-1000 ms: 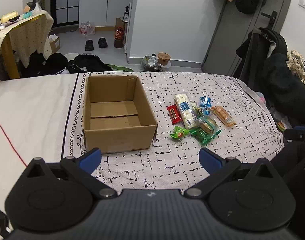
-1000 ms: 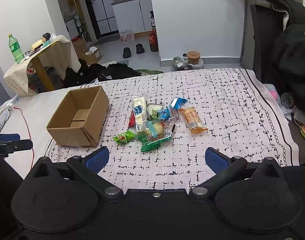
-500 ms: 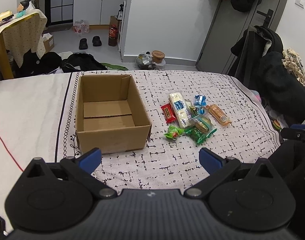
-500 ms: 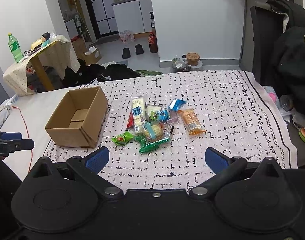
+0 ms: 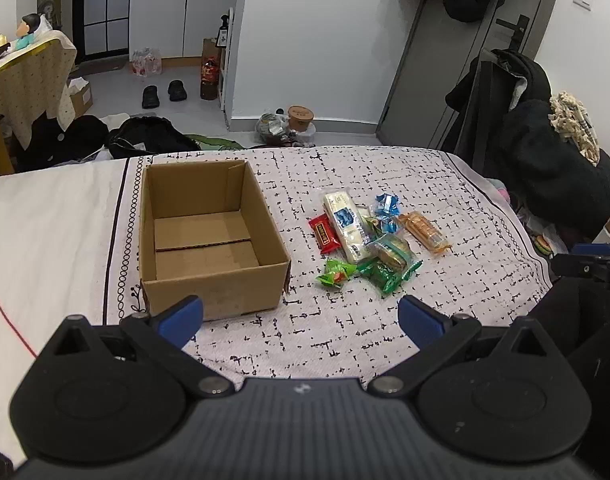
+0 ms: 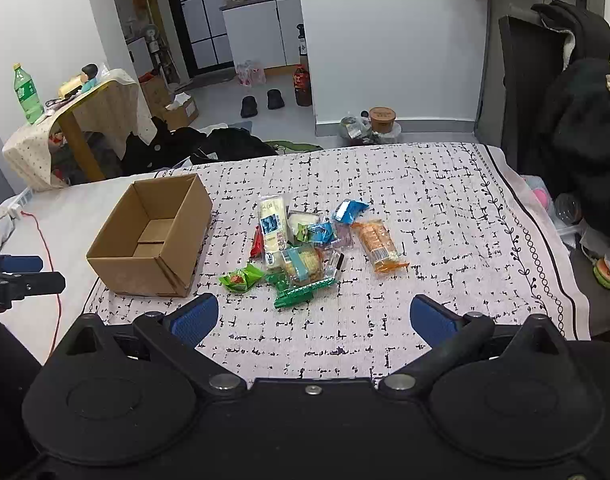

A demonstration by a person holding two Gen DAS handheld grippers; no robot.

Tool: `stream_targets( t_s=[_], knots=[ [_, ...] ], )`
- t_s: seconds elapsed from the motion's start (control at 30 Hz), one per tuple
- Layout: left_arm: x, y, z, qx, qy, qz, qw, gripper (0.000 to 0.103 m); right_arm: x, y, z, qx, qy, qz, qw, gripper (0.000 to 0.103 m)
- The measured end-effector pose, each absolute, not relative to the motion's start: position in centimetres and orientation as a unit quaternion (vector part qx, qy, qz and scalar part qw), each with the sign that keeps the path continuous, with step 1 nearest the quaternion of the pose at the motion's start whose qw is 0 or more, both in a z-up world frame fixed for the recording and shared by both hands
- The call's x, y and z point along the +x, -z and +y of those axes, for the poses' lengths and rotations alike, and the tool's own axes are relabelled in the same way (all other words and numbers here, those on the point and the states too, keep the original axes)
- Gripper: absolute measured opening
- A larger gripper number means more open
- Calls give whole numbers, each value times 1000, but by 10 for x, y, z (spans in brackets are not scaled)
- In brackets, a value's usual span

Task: Organize snacks

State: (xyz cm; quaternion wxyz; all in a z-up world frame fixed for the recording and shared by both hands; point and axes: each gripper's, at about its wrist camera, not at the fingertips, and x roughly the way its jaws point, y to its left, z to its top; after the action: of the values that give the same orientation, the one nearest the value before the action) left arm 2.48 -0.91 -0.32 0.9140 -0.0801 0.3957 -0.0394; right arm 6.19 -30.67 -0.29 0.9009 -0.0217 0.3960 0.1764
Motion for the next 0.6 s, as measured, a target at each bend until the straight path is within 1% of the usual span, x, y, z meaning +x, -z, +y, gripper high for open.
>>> stream_targets(
  t_s=[0.6],
  knots=[
    [22, 2, -6, -88, 47, 392, 915, 103, 62, -4, -306, -29, -172, 389, 904, 103]
  ],
)
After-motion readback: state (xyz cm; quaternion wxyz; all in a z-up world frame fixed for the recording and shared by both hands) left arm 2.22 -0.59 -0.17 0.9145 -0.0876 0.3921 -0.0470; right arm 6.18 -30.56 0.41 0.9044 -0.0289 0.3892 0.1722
